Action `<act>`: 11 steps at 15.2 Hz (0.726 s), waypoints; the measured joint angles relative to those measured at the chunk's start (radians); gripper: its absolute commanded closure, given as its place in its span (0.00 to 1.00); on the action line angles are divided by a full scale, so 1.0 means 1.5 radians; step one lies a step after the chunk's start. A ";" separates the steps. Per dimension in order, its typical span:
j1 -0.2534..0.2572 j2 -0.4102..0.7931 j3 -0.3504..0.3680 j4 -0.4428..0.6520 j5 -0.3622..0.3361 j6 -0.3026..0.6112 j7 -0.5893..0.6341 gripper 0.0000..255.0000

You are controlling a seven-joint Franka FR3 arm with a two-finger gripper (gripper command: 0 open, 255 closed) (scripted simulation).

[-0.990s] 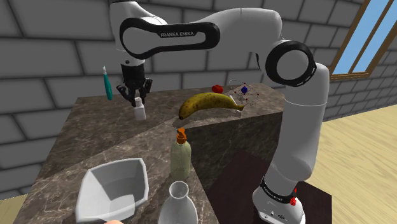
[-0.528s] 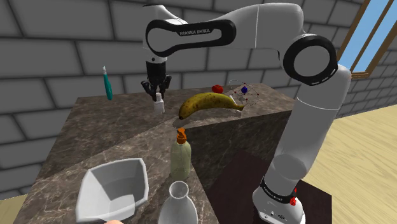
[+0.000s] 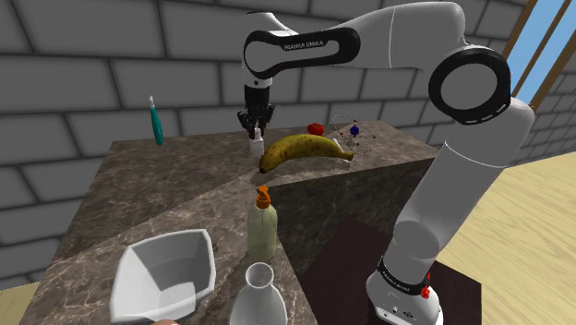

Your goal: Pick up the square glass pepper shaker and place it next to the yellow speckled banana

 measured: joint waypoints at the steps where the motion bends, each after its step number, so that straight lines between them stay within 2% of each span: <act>1: -0.008 -0.005 -0.010 -0.007 0.001 0.002 -0.018 1.00; 4: -0.030 -0.029 -0.038 -0.037 0.006 0.011 -0.069 1.00; 11: -0.079 -0.049 -0.105 -0.058 0.006 0.018 -0.184 1.00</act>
